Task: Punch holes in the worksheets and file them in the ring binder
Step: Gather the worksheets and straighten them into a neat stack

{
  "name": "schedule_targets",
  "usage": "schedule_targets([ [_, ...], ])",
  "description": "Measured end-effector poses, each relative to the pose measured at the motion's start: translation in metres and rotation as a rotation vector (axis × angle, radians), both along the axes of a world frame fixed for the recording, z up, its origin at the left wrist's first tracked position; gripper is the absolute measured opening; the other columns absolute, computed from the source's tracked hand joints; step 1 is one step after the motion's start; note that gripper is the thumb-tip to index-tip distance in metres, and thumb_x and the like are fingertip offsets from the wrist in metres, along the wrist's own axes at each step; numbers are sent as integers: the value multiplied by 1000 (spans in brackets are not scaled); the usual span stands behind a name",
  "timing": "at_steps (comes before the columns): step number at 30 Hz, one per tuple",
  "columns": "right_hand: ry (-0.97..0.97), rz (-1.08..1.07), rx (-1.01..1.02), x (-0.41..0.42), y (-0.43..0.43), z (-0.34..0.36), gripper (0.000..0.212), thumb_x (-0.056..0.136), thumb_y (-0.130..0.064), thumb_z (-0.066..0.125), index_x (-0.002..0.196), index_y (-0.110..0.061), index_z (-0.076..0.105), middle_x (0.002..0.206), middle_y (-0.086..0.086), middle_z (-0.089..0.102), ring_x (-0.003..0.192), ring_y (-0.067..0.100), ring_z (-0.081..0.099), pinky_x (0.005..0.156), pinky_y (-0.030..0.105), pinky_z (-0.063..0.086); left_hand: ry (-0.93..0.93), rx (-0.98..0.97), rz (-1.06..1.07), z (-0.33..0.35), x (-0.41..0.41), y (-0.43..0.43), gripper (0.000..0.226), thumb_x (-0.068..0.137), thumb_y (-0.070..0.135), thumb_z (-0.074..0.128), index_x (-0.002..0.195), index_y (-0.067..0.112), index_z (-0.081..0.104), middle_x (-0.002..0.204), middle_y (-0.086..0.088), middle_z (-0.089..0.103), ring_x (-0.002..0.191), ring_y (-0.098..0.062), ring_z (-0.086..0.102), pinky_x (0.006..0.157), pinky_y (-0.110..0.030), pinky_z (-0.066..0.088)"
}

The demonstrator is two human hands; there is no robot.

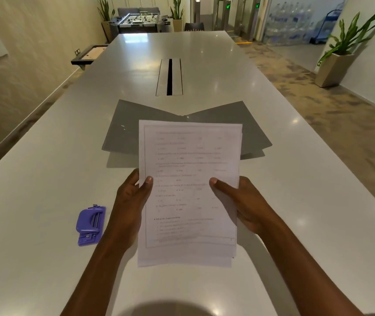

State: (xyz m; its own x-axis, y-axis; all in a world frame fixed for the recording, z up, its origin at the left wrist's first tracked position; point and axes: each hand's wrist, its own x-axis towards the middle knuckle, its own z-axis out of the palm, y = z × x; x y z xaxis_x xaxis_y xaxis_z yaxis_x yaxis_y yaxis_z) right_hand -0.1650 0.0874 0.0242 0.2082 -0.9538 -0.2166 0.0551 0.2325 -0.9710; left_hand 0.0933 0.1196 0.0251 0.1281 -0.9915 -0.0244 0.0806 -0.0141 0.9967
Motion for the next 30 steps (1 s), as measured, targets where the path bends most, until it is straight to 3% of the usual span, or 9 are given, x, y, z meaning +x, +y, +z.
schedule_targets([
  [5,74,-177,-245,-5,3,32,24,90,-32,76,107,-14,77,104,5,81,94,28,78,89,58,61,38,-55,-83,30,-13,-19,37,93,28,70,129,25,65,123,0,77,115,-24,74,98,-49,58],
  [8,71,-244,-358,-8,2,42,17,90,-29,77,92,-12,79,98,11,80,91,35,76,85,65,58,6,-101,-98,40,-26,-28,25,93,23,71,116,30,66,110,7,80,108,-16,75,91,-39,61],
  [10,46,-274,-367,-11,0,40,16,89,-28,79,94,-13,78,99,14,78,93,38,75,84,66,58,-24,-124,-110,41,-36,-33,21,94,19,70,109,33,66,101,12,80,100,-11,76,81,-31,63],
  [13,3,-267,-295,-17,-2,29,22,86,-26,81,106,-16,77,105,6,80,97,29,76,88,57,62,-53,-115,-97,34,-46,-36,21,93,18,73,110,31,70,104,10,81,99,-12,77,77,-28,64],
  [20,96,-223,-217,-22,-2,-10,39,85,-33,83,121,-26,71,112,-8,78,102,15,74,84,37,64,-67,-28,-66,9,-56,-38,30,91,22,78,119,25,68,110,2,79,103,-21,76,88,-51,65],
  [25,75,-266,-257,-23,-1,-16,25,88,-26,81,111,-29,72,105,-12,79,97,10,75,82,31,64,-114,-38,-40,6,-57,-42,28,88,29,81,113,32,68,111,3,78,103,-22,75,89,-49,65],
  [30,41,-274,-265,-24,-3,-18,20,88,-20,80,106,-26,73,102,-13,80,95,11,76,77,26,63,-116,-47,-37,-1,-58,-47,27,90,27,80,112,33,67,111,5,78,102,-20,75,84,-39,65],
])
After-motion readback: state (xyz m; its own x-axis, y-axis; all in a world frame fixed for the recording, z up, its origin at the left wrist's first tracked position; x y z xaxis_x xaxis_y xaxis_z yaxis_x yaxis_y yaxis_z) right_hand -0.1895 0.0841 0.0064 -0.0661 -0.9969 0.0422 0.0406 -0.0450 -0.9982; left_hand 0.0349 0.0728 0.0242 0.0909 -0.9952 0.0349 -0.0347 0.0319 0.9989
